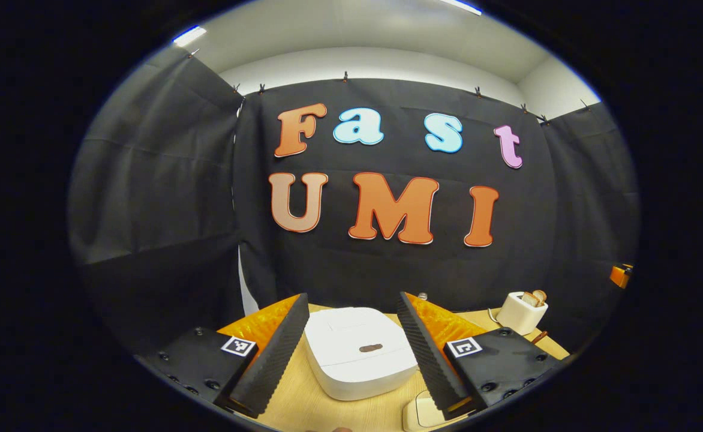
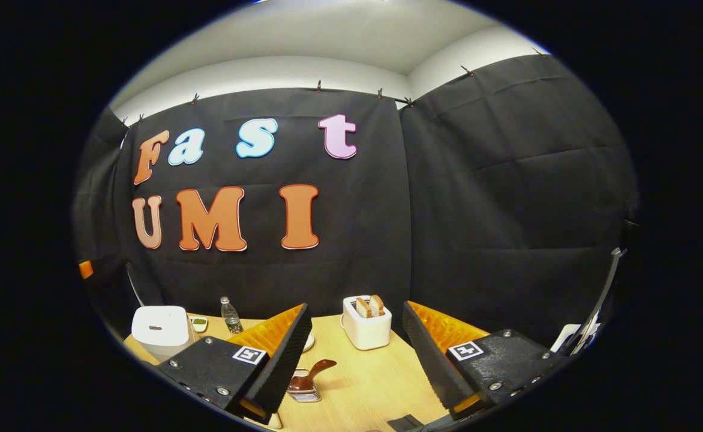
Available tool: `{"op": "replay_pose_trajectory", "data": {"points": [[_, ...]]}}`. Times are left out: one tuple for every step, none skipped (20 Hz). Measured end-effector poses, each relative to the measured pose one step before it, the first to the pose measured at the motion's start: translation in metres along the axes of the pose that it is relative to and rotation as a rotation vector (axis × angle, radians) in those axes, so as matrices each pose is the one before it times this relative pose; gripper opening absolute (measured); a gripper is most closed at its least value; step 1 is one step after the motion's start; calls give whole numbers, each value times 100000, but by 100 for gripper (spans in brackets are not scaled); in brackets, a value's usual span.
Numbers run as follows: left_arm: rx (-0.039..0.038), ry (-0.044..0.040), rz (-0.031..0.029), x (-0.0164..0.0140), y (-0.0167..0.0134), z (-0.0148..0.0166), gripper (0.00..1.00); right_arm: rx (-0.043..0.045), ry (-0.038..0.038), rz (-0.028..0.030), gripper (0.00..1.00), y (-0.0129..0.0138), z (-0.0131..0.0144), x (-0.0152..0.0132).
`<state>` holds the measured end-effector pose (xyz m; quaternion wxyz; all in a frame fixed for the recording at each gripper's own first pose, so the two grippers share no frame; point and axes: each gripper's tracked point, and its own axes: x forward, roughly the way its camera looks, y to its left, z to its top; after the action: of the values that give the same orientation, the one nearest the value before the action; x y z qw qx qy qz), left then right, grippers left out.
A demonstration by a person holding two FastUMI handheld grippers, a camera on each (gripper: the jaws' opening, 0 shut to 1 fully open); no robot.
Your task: Close the left gripper, press the button to open the rice cooker; take a wooden spoon from the chopstick holder with the right hand, scoop a spoonful of rice and pour it into the rice cooker, then put the wooden spoon back into the chopstick holder.
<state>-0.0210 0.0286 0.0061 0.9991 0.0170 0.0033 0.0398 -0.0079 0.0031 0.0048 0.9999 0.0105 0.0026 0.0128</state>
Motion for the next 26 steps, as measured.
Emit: {"op": "replay_pose_trajectory", "data": {"points": [[701, -430, 298, 9, 166, 153, 100, -408, 294, 657, 95, 327, -221, -89], [-7, -477, -303, -36, -126, 214, 100, -389, 133, -174, 95, 38, -46, 6], [-301, -471, -574, -41, -175, 215, 100, -316, -83, 194, 95, -15, -49, 40], [-67, -420, -445, -74, -159, 244, 99, -123, -18, 587, 95, 186, -21, -201], [295, -475, -30, -247, 54, 130, 99, -231, 80, 691, 95, 280, -32, -52], [382, -685, 227, -73, 145, 302, 99, -516, 89, 397, 95, 134, -56, 61], [112, -593, 344, 27, 211, 71, 99, -475, -72, 36, 95, -28, -13, 58], [-101, 72, 254, 27, 168, 6, 99, -41, 58, 142, 94, 82, 37, 134], [-379, 634, -143, -91, -94, -211, 100, 560, 389, 494, 94, 287, -101, 242], [-330, 1500, 479, 9, 151, -479, 100, 912, 266, 464, 95, 218, -11, 226], [-522, 1087, 633, 153, 181, -322, 89, 961, 126, 502, 95, 89, -97, 190], [-14, 13, 1030, -244, 335, 60, 78, 768, 584, 549, 95, 257, -49, 242], [97, -91, 554, 77, 199, -103, 67, 487, 488, 450, 95, 116, -254, 187], [-2, 641, -327, 122, 81, -256, 67, -118, 398, 360, 95, 142, -80, 119], [-158, 805, 26, 214, 17, -272, 64, -493, 386, 37, 95, 52, -168, 158], [-17, 844, 885, 110, 206, -151, 60, -727, 185, 108, 95, 89, -62, 74], [-161, 175, 3732, 108, 1014, 88, 45, -621, -96, 52, 95, 44, 4, 76], [-796, 24, -1580, 469, -182, -186, 29, -407, -25, 164, 95, 147, 67, -12], [-1296, -268, -1545, 76, -511, -97, 13, -16, 127, 306, 100, 149, -83, 5], [-693, -618, -679, 208, -283, 62, 16, 197, 183, 271, 95, 86, -54, -44], [568, -882, 2172, 358, 694, -60, 18, 292, 130, 60, 95, -38, -119, -85], [238, 761, 247, -48, 116, 397, 14, 233, 180, 130, 95, 79, -68, -78], [-863, 892, -3131, 729, -1181, -706, 5, 23, 331, 309, 95, 96, -173, 20], [-735, 1015, -1319, 630, -637, -240, 5, -128, 435, -103, 95, -25, -6, -6], [-398, 842, -1290, 785, -447, -315, 6, 12, 32, -79, 95, -96, -28, -41], [-13, 353, -1344, 953, -569, -161, 5, 191, -461, -50, 95, -66, 150, -81]]}}
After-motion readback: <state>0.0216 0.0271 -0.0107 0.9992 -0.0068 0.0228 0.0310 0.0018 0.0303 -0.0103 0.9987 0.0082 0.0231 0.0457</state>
